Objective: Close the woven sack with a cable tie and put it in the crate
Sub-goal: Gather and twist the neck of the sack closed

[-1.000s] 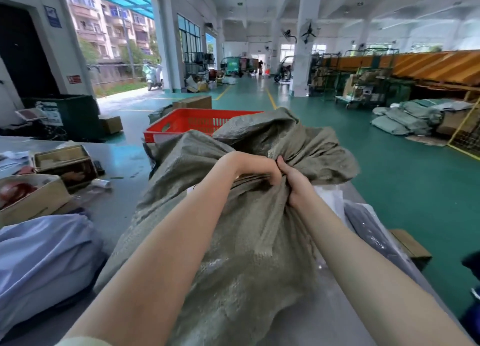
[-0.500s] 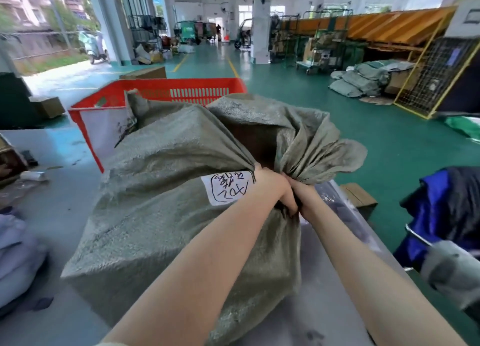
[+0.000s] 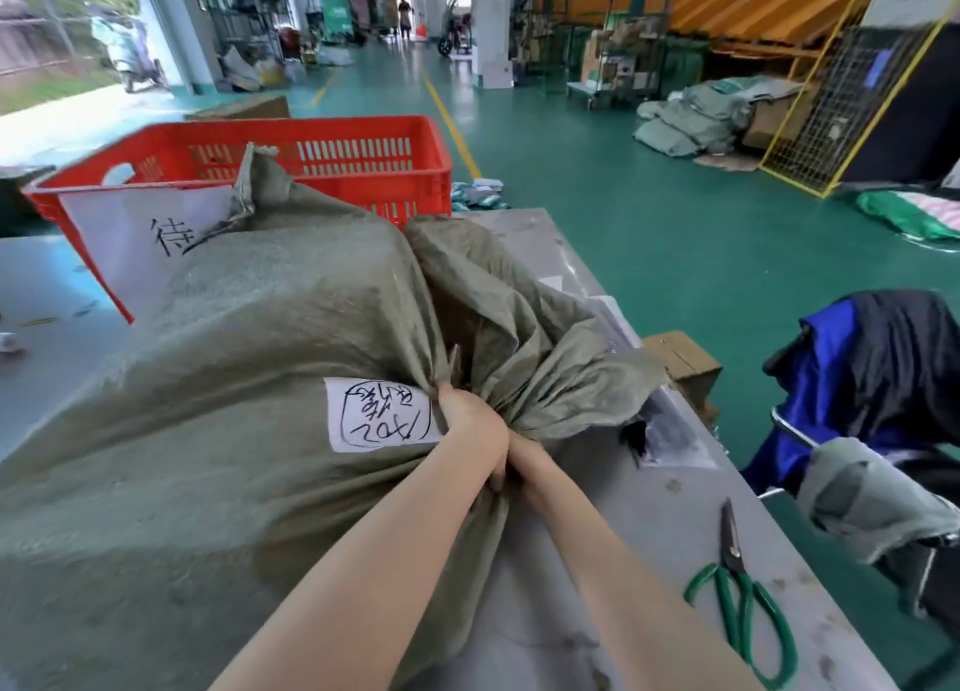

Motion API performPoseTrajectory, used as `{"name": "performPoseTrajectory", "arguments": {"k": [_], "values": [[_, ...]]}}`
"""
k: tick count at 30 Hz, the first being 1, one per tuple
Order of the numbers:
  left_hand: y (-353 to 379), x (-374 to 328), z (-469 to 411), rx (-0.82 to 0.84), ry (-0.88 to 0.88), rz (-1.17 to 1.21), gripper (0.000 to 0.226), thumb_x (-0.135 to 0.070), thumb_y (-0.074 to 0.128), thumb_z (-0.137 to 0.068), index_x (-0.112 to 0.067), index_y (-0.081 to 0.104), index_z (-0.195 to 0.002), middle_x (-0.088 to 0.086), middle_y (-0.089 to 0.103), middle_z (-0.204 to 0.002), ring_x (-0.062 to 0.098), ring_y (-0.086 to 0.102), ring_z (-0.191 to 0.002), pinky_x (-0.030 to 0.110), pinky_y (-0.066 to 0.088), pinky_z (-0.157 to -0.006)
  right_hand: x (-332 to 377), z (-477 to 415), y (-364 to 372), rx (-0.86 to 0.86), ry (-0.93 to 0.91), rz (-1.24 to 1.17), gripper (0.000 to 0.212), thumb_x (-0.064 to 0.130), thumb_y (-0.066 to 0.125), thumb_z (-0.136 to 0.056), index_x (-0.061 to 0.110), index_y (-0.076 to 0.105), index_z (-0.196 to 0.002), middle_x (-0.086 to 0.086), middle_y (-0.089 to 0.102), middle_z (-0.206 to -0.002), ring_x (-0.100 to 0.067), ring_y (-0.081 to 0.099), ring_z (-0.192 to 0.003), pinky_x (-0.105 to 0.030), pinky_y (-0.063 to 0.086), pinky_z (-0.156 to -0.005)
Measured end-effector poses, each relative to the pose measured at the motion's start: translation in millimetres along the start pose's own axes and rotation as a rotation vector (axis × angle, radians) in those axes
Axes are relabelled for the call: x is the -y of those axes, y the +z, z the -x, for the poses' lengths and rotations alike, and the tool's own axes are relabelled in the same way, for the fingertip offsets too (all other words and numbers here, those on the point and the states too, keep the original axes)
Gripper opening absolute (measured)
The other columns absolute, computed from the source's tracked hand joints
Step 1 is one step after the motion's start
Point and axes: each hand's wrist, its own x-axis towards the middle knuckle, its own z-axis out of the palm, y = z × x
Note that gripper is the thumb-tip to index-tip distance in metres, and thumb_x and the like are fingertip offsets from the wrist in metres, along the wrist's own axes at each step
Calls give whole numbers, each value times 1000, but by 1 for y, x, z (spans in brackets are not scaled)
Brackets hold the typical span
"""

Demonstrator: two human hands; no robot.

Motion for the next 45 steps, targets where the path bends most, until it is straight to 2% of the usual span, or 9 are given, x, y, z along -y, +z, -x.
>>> {"name": "performPoseTrajectory", "arguments": {"k": [3,8,12,16,24,32,36,40,45], "values": [[14,8,-7,9,-62,84,85,-66,52,-74,-15,38,-141,7,43,-146,26,35,-139,47,10,-116,-13,7,1,173,-128,-63,69,54,37,-87,16,31,-144,-13,28,-153,-43,18,-141,-62,16,-111],[43,16,-14,-194,-191,132,37,-33,43,-90,-21,57,-122,0,62,-124,20,52,-121,45,16,-112,-26,18,8,264,-113,-591,53,42,68,-67,16,65,-113,-10,67,-114,-27,57,-106,-40,42,-96],[52,28,-12,-221,-209,185,28,-27,47,-88,-22,61,-111,-2,67,-114,19,57,-113,46,16,-112,-64,0,-19,251,-214,-1197,107,44,86,-36,18,48,-132,-12,50,-136,-34,44,-125,-54,30,-103],[62,40,-17,-196,-253,184,30,-27,49,-86,-22,62,-112,-2,67,-115,19,57,-113,47,16,-112,-64,-11,-39,240,-356,-1466,93,59,69,-59,21,43,-140,-13,48,-141,-37,42,-130,-58,30,-107],[56,33,-29,-70,-256,106,38,-25,46,-90,-19,54,-126,3,56,-134,28,45,-129,55,11,-113,31,-7,-54,46,-194,-1163,57,41,33,-95,6,76,-81,-17,75,-85,-31,57,-96,-43,31,-108],[59,16,-34,-54,-129,-96,42,-20,35,-97,-18,45,-138,4,42,-148,35,23,-143,63,8,-110,2,-34,-65,-497,-71,-570,50,24,47,-92,-2,43,-135,-19,51,-137,-36,51,-122,-43,44,-100],[55,16,-30,3,-126,-134,44,-24,35,-98,-16,40,-141,6,35,-152,35,18,-144,63,8,-111,-36,-18,-69,-413,60,-387,34,27,53,-91,8,50,-119,-13,58,-99,-31,58,-88,-41,50,-71],[31,9,-17,79,-272,-210,64,-39,38,-94,-9,21,-148,19,22,-155,42,17,-143,65,12,-112,-21,-16,-98,-350,17,-241,35,33,50,-91,10,49,-117,-14,53,-104,-30,57,-83,-40,52,-67],[-27,-41,22,-260,35,-88,58,-36,42,-91,-9,34,-142,16,37,-144,36,35,-134,54,27,-108,-23,-9,-124,-364,-1,-48,38,38,52,-88,5,59,-106,-13,65,-93,-26,63,-74,-33,56,-66]]}}
